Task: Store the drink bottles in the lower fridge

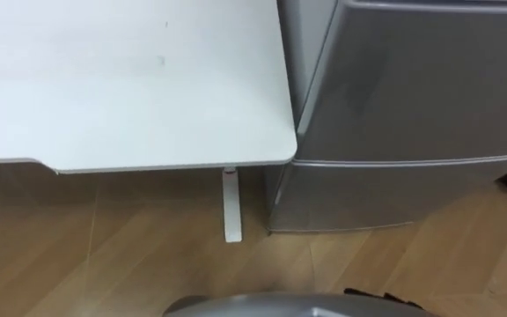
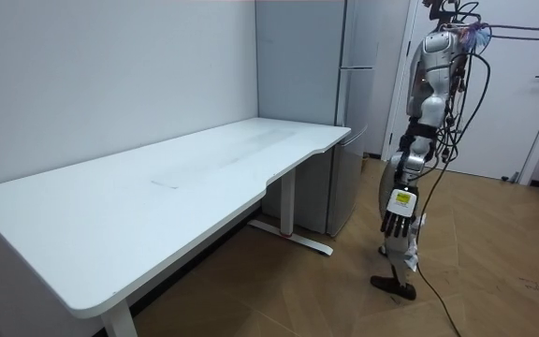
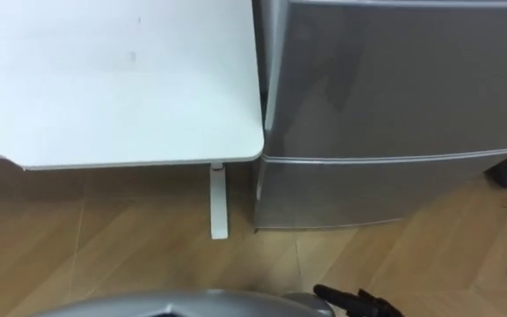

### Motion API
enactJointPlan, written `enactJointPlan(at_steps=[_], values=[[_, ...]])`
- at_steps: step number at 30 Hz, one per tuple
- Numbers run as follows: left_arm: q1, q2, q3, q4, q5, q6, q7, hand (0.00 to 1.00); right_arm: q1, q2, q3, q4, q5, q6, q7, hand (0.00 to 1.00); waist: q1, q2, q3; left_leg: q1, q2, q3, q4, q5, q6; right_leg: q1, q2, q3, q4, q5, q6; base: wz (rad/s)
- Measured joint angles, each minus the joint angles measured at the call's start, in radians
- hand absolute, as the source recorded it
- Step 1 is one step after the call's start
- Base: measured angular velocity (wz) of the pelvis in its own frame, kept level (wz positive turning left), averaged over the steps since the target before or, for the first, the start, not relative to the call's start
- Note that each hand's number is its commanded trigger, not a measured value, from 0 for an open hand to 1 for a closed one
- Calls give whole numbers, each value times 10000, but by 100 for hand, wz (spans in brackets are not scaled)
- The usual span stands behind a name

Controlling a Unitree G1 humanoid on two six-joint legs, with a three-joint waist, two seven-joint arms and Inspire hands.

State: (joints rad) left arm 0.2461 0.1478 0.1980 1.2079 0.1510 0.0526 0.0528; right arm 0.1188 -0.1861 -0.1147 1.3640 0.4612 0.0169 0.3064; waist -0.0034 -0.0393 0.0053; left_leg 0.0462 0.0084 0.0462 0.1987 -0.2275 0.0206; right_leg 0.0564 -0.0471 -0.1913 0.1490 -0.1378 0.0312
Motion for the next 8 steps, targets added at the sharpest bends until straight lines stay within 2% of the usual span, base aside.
enactJointPlan(at_steps=[4, 8], values=[[-59, -67, 328, -2, 107, 143, -20, 0, -10, 66, -90, 4, -3, 79, -89, 0, 5, 7, -1, -17, 3, -57, -3, 0, -2, 6, 7, -44, -8, -12, -7, 3], [-224, -141, 321, 6, 104, 308, -23, 0, -82, 120, -67, -8, -15, 251, -273, 0, 55, 10, -1, -28, 20, -83, 10, -6, -12, 14, 23, -64, -15, -15, -13, 0]])
